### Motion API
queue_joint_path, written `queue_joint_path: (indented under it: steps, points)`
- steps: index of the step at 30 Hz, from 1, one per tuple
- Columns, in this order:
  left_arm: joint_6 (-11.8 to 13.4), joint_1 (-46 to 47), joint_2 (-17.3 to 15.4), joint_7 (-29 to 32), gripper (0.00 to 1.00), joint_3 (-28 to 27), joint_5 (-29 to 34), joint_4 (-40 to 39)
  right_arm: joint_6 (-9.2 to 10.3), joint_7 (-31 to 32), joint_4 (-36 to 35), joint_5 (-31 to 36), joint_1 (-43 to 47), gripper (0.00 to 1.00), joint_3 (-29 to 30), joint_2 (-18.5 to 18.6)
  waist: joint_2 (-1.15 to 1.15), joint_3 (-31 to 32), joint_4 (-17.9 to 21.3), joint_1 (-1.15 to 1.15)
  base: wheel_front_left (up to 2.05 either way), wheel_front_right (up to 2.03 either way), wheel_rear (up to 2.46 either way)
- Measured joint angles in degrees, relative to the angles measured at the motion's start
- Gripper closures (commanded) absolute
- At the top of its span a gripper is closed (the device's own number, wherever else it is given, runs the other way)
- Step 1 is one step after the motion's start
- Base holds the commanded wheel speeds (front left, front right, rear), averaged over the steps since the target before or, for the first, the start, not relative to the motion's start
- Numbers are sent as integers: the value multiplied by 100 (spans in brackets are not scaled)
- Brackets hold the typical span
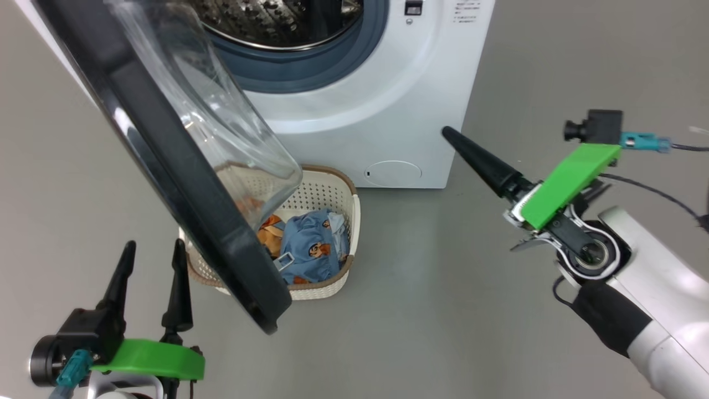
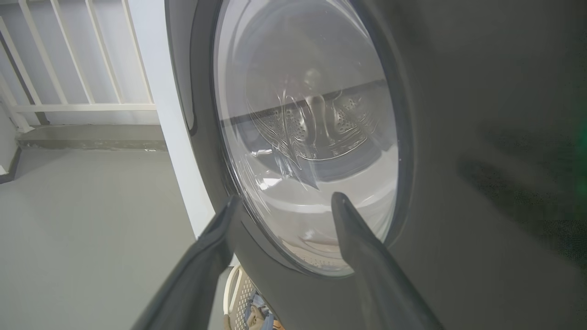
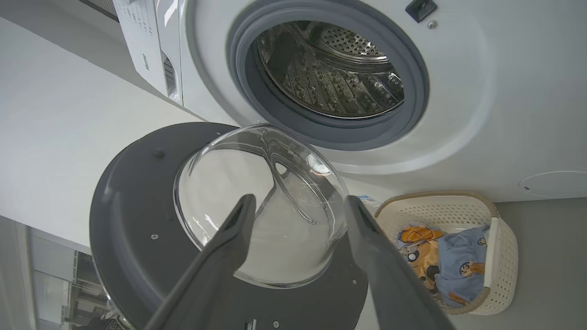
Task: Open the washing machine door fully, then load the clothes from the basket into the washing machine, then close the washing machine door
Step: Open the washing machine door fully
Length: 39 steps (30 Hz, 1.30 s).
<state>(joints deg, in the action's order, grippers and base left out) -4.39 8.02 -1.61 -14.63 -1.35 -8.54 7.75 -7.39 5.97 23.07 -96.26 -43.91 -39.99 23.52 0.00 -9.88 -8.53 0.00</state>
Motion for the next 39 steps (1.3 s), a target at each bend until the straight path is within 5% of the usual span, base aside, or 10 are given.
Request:
queue_joint_path:
  steps: [17,29,39]
  points:
    - [-30,-281,-8,0,0,-202,25,-58,0,-1978,234,2543,461,0,99,394,0,257,318,0,0,0,0]
    - [67,-645,-21,0,0,-332,16,-261,0,-2028,-66,5378,1923,0,2221,-291,0,433,499,0,0,0,0]
    - [178,-1044,-26,-1,0,-449,-32,-513,-1,-2028,-790,7137,3106,0,3137,-815,0,581,654,0,0,0,0]
